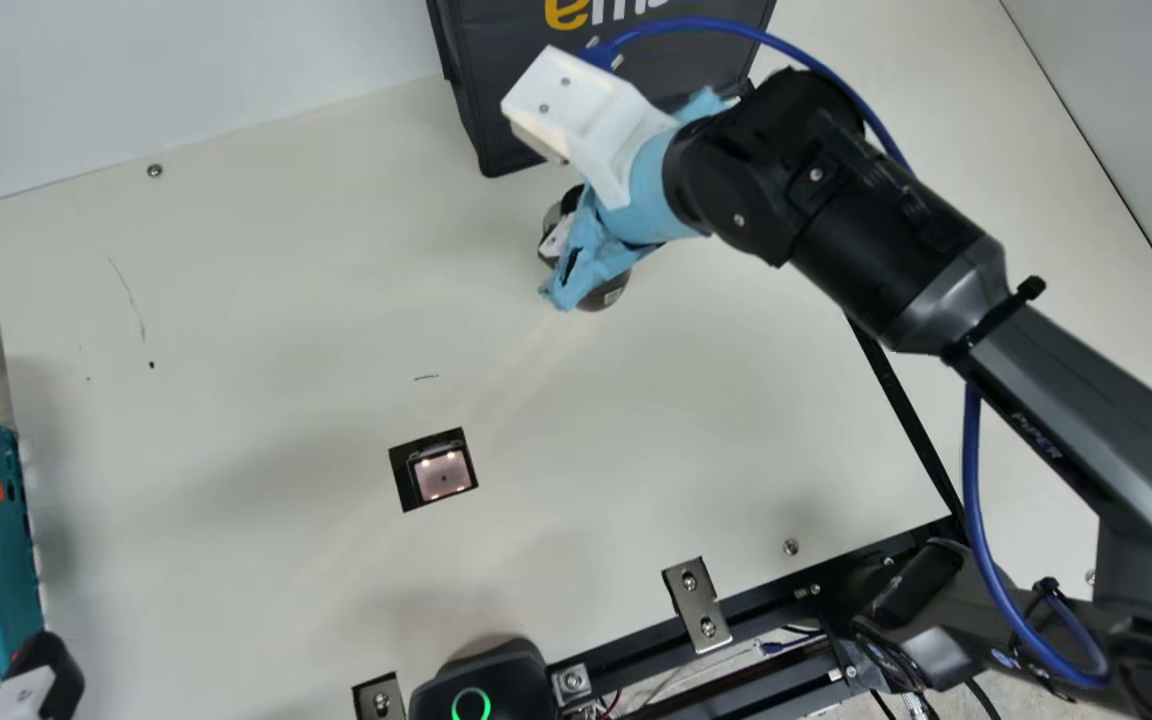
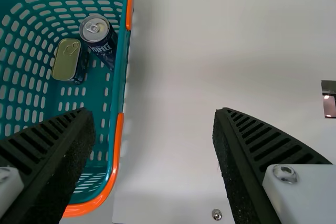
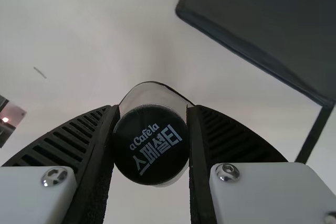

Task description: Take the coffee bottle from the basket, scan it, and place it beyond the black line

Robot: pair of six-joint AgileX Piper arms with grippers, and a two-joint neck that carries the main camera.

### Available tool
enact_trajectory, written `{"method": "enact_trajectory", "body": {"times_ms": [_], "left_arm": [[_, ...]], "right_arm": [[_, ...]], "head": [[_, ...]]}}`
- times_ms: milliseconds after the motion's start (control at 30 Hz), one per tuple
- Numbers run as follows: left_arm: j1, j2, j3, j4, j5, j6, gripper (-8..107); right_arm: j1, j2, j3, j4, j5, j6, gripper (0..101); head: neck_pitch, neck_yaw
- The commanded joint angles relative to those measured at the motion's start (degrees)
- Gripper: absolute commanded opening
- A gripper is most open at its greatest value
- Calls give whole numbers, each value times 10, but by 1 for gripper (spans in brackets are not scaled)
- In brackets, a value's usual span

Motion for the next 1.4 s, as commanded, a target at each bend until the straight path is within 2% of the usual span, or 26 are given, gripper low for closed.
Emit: {"method": "enact_trajectory", "body": {"times_ms": [0,500,1367], "left_arm": [[0,0,0,0,0,0,90],[0,0,0,0,0,0,90],[0,0,0,0,0,0,90]], "right_arm": [[-12,0,-5,1,1,-3,0],[-112,8,-31,11,3,-26,0],[-287,6,-23,20,-18,-43,0]], "head": [[-15,-1],[-15,-1],[-15,-1]]}}
